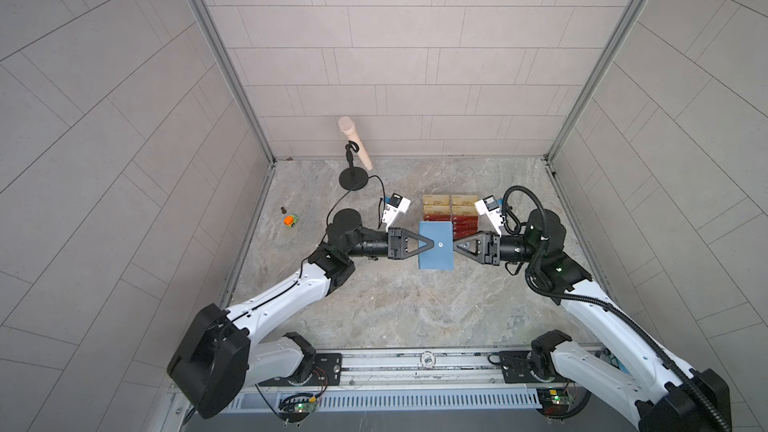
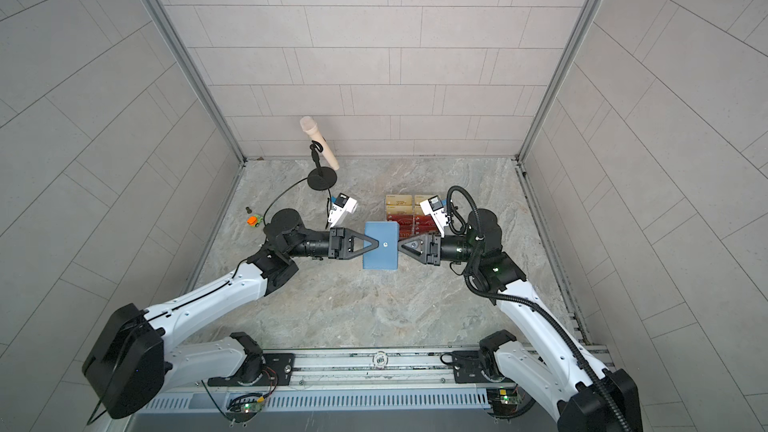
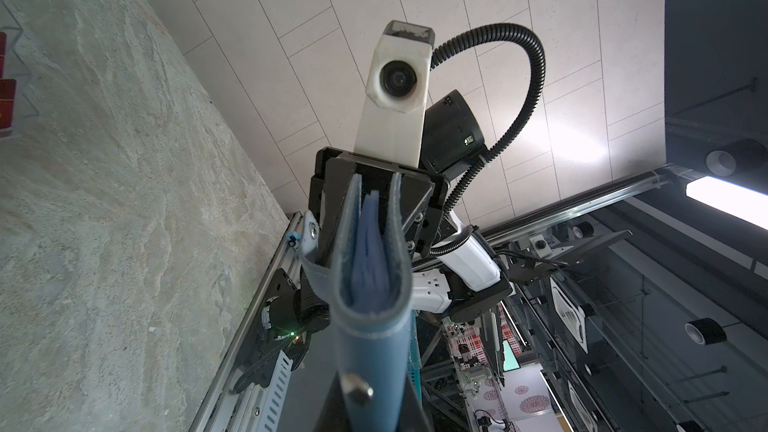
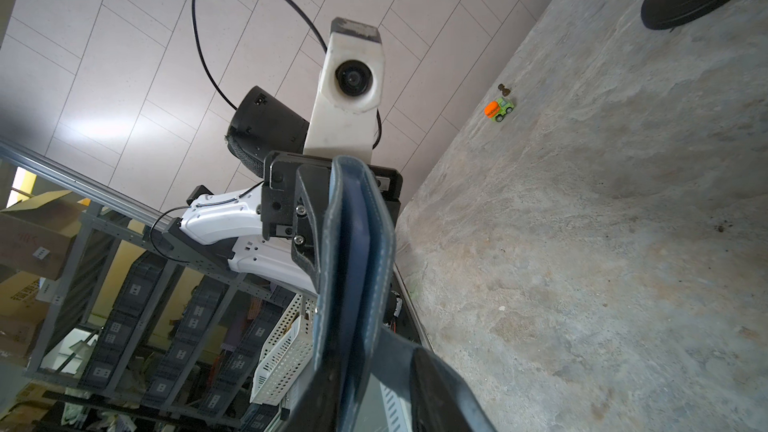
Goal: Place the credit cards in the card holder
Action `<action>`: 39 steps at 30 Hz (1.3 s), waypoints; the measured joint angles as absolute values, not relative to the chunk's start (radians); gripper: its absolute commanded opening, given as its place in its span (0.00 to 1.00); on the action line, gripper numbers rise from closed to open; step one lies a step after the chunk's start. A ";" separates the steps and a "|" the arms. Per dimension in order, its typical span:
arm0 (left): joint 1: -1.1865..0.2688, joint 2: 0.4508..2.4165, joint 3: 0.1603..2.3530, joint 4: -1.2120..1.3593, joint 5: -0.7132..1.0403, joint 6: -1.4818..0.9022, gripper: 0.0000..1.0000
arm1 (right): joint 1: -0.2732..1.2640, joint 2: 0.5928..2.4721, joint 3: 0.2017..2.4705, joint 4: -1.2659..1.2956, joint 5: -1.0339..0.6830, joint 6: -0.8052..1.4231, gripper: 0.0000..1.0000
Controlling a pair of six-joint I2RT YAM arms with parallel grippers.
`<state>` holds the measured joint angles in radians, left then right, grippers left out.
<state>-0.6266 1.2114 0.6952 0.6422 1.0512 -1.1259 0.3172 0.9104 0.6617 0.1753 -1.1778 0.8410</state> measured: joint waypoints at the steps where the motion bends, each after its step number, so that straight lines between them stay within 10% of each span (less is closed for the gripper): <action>1: -0.627 1.211 0.695 0.645 1.051 -1.126 0.00 | 0.318 0.910 0.667 0.174 -1.178 0.838 0.35; 31: -0.657 1.210 0.663 0.805 1.047 -1.197 0.00 | 0.338 0.881 0.699 0.101 -1.185 0.768 0.28; 39: -0.661 1.216 0.663 0.813 1.047 -1.201 0.00 | 0.360 0.890 0.699 0.112 -1.186 0.775 0.09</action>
<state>-0.6613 1.2160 0.6628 0.8131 1.0473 -1.2007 0.3595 0.8898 0.6991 0.1120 -1.1862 0.7746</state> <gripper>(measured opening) 0.130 0.150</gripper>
